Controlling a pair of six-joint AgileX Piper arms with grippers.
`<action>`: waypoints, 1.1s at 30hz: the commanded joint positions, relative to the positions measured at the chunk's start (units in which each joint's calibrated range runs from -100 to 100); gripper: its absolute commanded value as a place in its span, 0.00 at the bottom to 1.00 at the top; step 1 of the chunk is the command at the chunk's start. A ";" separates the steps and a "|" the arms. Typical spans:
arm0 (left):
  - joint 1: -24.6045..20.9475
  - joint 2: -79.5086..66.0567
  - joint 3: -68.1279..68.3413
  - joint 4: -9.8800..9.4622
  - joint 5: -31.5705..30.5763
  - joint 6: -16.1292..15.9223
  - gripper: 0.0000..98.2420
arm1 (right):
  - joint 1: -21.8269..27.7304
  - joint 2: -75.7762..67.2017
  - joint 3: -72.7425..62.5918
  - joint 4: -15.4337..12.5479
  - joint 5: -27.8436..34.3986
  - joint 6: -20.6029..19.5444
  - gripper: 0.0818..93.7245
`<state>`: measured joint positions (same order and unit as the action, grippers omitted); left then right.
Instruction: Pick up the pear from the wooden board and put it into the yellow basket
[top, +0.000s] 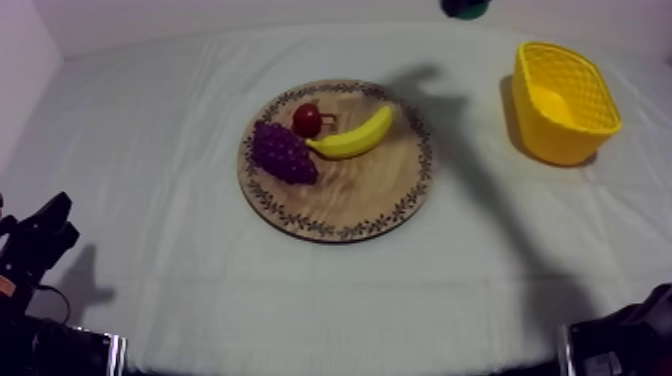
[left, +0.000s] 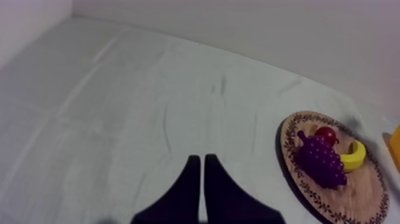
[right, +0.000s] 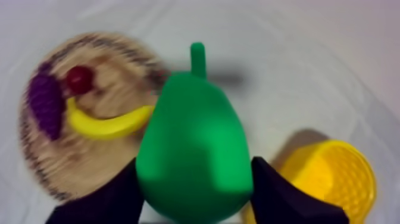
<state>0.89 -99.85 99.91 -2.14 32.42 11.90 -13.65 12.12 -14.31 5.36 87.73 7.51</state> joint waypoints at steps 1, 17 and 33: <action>0.01 0.02 -0.02 -0.03 0.00 -0.01 0.00 | 5.36 0.74 -1.14 0.06 -0.04 0.45 0.43; 0.01 0.02 -0.02 -0.03 0.00 -0.01 0.00 | 16.39 4.14 1.39 1.33 -3.32 1.57 0.44; 0.01 0.02 -0.02 -0.03 0.00 -0.01 0.00 | 18.93 10.08 17.86 3.28 -13.59 -0.25 0.46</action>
<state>0.89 -99.85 99.91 -2.14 32.42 11.90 5.28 22.01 2.26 8.61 74.66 7.38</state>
